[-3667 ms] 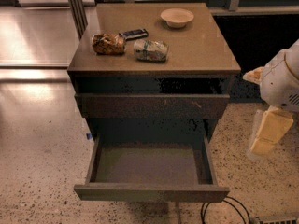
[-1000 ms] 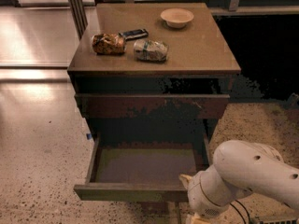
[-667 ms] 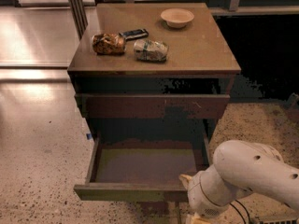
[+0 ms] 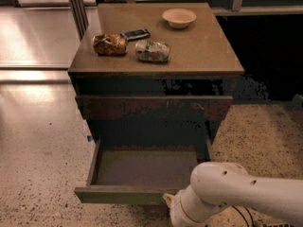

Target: Close middle drawer

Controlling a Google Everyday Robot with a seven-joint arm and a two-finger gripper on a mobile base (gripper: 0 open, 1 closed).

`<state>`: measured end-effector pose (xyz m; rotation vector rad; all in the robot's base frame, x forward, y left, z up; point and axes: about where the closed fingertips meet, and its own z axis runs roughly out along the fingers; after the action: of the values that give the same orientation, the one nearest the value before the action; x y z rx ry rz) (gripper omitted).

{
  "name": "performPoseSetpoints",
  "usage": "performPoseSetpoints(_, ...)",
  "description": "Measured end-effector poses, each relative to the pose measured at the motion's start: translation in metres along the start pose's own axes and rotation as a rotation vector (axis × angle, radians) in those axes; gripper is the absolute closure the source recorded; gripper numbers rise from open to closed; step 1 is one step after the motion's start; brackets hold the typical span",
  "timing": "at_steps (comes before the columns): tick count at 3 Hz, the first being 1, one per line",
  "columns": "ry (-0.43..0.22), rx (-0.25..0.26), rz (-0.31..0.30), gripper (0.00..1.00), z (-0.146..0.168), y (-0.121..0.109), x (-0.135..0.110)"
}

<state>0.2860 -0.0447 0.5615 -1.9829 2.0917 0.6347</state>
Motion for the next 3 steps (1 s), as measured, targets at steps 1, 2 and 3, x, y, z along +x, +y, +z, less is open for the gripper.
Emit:
performPoseSetpoints(1, 0.004, -0.055, -0.006, 0.00, 0.040, 0.008, -0.002)
performPoseSetpoints(2, 0.026, -0.076, 0.008, 0.00, 0.067, 0.005, 0.005)
performPoseSetpoints(3, 0.058, -0.039, 0.053, 0.00, 0.070, -0.018, 0.026)
